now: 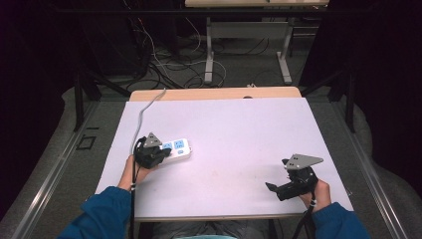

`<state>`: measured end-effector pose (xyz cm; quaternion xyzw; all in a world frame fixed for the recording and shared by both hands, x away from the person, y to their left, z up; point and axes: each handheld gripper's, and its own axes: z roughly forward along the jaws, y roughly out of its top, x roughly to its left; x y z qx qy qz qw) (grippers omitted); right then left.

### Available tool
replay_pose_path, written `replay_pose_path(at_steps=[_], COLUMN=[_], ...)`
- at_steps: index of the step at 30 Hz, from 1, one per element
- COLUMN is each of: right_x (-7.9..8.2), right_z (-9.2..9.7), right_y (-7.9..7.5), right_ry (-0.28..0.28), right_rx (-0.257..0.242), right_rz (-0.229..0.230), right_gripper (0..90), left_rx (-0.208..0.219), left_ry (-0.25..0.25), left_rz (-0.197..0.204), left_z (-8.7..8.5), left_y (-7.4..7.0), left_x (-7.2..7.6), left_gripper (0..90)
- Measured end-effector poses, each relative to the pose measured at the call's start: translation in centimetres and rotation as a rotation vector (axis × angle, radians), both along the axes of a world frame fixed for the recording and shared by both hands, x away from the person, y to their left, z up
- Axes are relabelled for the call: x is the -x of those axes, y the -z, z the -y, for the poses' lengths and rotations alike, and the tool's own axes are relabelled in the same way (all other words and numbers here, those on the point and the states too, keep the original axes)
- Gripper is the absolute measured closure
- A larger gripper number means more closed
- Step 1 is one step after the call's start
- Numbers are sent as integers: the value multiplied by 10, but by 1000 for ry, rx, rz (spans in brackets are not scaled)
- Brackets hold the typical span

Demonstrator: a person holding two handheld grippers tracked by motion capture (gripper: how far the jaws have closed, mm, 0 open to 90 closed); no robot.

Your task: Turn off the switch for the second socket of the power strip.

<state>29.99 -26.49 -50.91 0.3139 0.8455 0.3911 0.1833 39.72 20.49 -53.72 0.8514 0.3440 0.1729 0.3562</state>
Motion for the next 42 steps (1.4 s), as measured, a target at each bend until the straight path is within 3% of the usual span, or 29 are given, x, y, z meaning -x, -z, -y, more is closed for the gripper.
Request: replay_pose_path(at_steps=[42], right_x=[0], right_z=[0], right_y=[0], right_ry=[1], right_rx=[3], right_rz=[-7], right_gripper=[6], left_rx=[-8], left_ry=[-9], left_rz=[20], left_z=[2], left_y=[1], left_x=[2], left_gripper=[900])
